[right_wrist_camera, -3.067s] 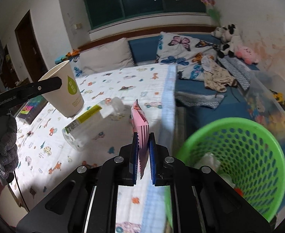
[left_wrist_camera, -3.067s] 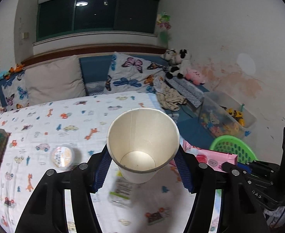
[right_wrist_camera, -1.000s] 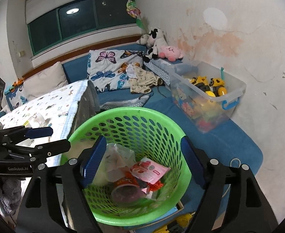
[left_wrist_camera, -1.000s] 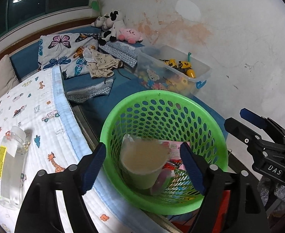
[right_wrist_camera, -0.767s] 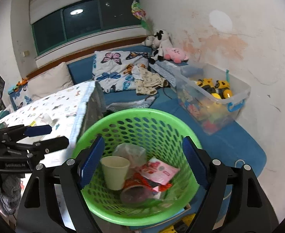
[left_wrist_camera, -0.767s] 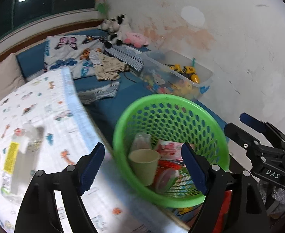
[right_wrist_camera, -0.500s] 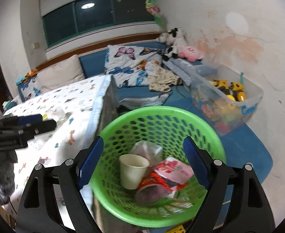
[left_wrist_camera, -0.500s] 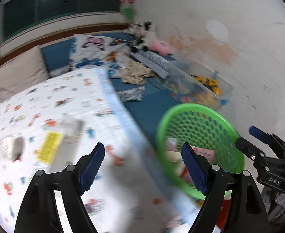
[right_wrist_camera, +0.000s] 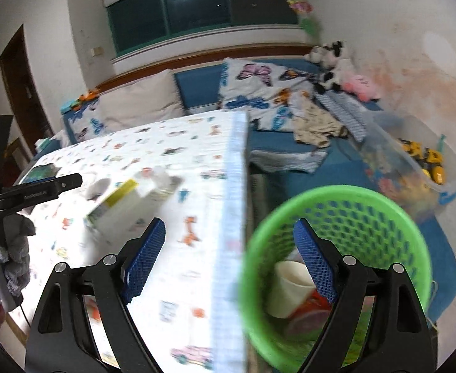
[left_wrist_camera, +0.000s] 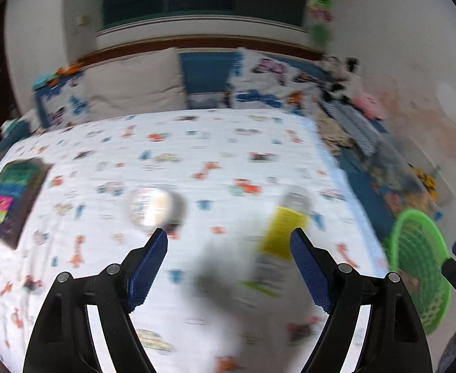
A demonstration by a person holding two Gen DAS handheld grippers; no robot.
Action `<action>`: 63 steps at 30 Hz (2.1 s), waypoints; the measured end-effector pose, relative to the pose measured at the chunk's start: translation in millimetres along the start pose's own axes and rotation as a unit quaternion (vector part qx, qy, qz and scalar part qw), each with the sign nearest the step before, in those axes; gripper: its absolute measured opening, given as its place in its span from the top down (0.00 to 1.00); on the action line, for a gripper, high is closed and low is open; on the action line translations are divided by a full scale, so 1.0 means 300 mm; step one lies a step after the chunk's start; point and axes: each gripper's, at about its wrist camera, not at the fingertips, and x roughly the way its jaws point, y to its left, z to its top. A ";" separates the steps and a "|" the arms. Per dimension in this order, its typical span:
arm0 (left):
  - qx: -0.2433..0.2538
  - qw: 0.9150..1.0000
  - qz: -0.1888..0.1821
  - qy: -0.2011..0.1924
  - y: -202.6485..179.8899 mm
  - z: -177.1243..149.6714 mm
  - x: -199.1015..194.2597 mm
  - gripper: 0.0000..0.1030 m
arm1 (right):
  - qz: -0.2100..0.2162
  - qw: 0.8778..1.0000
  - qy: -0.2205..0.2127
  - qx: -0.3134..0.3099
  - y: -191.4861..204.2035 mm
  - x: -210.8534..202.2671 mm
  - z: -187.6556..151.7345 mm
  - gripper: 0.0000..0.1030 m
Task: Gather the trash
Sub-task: 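Move both grippers from the basket back over the bed, then grasp the clear yellow-label bottle with the right gripper while the left grasps the round yogurt cup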
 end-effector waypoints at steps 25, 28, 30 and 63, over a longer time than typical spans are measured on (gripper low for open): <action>-0.063 0.997 0.039 0.021 0.401 0.025 0.113 0.24 | 0.085 0.980 0.161 0.078 0.372 0.497 0.136 0.18; -0.061 0.997 0.033 0.023 0.413 0.022 0.126 0.24 | 0.076 0.976 0.180 0.096 0.379 0.544 0.134 0.18; -0.060 0.998 0.027 0.026 0.417 0.019 0.137 0.24 | 0.070 0.974 0.188 0.102 0.386 0.571 0.131 0.19; 0.007 0.998 -0.003 0.066 0.286 0.057 0.394 0.24 | 0.066 0.978 0.196 0.013 0.389 0.517 0.083 0.46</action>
